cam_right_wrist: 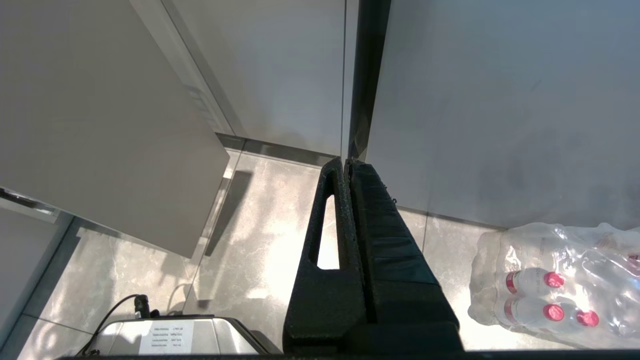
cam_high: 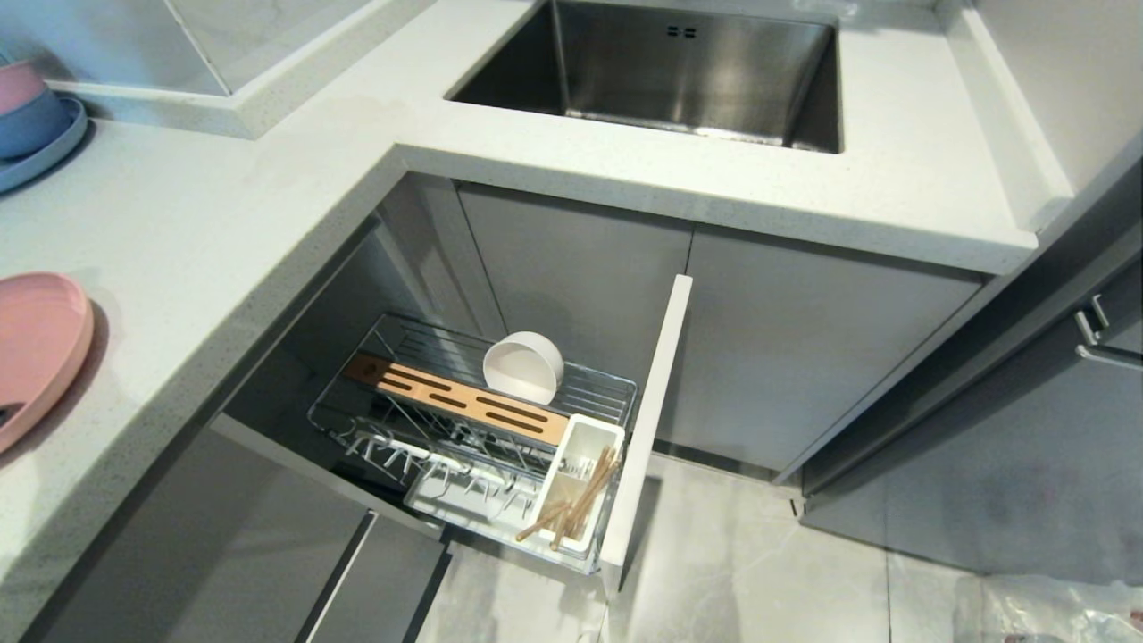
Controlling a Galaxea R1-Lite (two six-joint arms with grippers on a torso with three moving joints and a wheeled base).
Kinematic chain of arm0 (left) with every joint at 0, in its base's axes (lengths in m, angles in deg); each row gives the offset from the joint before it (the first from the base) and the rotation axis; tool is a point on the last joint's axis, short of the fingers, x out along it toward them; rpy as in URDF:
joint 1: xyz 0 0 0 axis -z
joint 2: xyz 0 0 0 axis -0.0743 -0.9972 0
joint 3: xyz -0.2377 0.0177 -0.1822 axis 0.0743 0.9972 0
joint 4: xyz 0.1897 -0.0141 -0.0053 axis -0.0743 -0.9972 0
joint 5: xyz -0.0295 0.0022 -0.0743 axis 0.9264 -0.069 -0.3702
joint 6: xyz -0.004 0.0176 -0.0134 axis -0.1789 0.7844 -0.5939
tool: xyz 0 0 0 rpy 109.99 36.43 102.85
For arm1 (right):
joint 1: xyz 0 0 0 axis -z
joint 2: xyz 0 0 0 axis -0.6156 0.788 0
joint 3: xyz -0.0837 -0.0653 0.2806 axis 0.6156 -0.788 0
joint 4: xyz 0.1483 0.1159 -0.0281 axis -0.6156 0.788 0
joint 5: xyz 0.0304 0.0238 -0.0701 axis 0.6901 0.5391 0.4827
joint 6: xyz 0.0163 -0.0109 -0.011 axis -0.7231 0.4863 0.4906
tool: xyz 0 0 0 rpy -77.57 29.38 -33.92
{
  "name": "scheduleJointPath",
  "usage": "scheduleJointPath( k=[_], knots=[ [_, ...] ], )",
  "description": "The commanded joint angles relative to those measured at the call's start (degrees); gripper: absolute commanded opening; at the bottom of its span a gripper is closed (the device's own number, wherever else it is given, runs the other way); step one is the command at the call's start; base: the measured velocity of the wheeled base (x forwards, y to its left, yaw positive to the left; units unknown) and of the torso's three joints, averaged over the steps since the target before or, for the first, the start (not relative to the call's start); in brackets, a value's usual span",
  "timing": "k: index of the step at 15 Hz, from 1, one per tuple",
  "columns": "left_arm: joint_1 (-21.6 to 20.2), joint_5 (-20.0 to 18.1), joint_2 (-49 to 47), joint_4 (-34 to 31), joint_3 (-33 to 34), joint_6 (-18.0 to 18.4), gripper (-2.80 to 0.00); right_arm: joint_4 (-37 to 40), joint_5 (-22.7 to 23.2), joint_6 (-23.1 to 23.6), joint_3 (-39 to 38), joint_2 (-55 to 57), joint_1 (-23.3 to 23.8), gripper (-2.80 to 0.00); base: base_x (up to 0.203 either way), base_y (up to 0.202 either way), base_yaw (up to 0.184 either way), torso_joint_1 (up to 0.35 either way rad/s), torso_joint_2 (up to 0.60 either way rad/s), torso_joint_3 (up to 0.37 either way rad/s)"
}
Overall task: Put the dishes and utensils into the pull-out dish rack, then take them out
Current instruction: Pick up the spoon and place it in the cupboard
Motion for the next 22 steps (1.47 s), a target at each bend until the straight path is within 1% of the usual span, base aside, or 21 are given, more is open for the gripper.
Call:
scheduleJointPath(
  k=[1,5,13,19,20,22],
  knots=[
    [0.0,-0.1,-0.8,-0.1,0.5,-0.2,0.0,0.0,0.0,0.0,-0.1,0.0,0.1,-2.8,0.0,0.0,0.0,0.0,0.0,0.0],
    [0.1,-0.1,-1.3,1.9,1.9,-0.3,0.0,0.0,0.0,0.0,-0.1,0.0,0.0,-2.8,0.0,0.0,0.0,0.0,0.0,0.0],
    [0.3,-0.2,-1.0,2.7,4.6,-0.3,0.0,0.0,0.0,-0.1,-0.1,0.0,0.0,-2.8,0.0,0.0,0.0,0.0,0.0,0.0],
    [0.6,0.0,-1.0,2.8,4.8,-0.2,0.0,0.0,0.0,-0.1,-0.1,0.0,0.0,-2.8,0.0,0.0,0.0,0.0,0.0,0.0],
    [0.7,0.0,-1.0,2.8,5.1,-0.1,-2.8,0.0,0.0,0.0,-0.1,0.0,0.0,-2.8,0.0,0.0,0.0,0.0,0.0,0.0],
    [0.9,-0.1,-0.9,2.8,5.2,-0.2,-2.8,0.0,0.0,0.0,-0.1,0.0,0.1,-2.8,0.0,0.0,0.0,0.0,0.0,0.0]
  ],
)
